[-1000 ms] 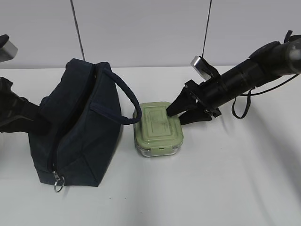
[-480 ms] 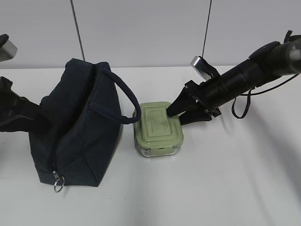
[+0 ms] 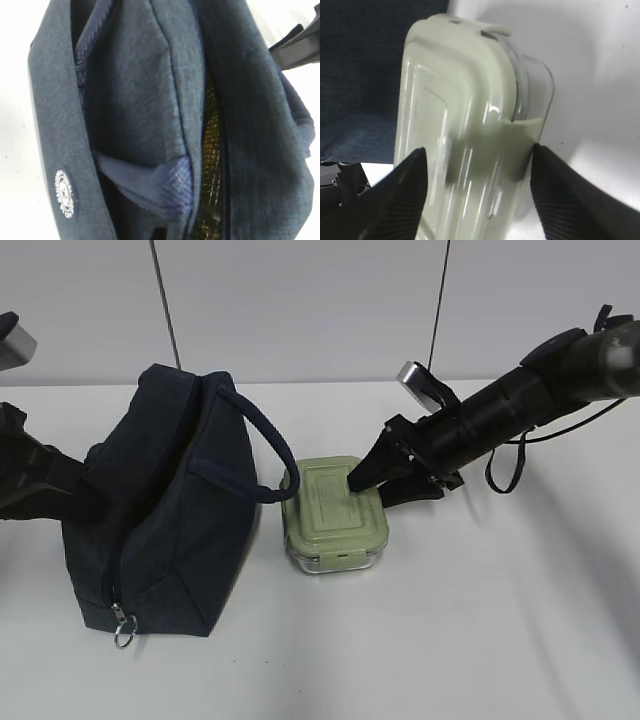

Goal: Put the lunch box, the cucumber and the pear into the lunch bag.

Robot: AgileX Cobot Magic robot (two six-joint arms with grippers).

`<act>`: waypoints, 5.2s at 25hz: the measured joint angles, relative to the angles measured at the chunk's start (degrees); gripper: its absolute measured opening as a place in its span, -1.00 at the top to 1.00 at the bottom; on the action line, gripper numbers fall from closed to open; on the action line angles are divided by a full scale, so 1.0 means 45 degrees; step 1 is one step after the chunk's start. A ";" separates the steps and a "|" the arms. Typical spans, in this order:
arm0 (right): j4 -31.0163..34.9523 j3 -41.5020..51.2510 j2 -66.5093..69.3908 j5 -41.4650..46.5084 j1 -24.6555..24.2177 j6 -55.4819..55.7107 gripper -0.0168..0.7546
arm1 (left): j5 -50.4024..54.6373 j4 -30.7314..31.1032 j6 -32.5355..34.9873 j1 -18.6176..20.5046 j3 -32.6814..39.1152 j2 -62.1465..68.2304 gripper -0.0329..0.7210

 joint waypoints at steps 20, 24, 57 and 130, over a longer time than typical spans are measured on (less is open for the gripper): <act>0.0352 -0.0376 0.0620 0.0765 -0.0140 -0.0007 0.04 | 0.0026 0.0000 0.0000 0.0000 0.0000 0.0000 0.96; -0.0583 -0.1061 -0.0644 0.0161 -0.0689 0.0208 0.04 | 0.0052 0.0000 0.0000 0.0000 0.0000 0.0000 0.96; -0.6801 -0.3757 -0.2208 -0.0781 0.4786 0.4545 0.05 | 0.0155 -0.0004 0.0001 0.0062 0.0000 0.0003 0.96; -0.6878 -0.4163 -0.2152 0.0656 0.4647 0.4541 0.93 | 0.0242 0.0096 -0.0252 -0.0653 -0.0819 0.0081 0.96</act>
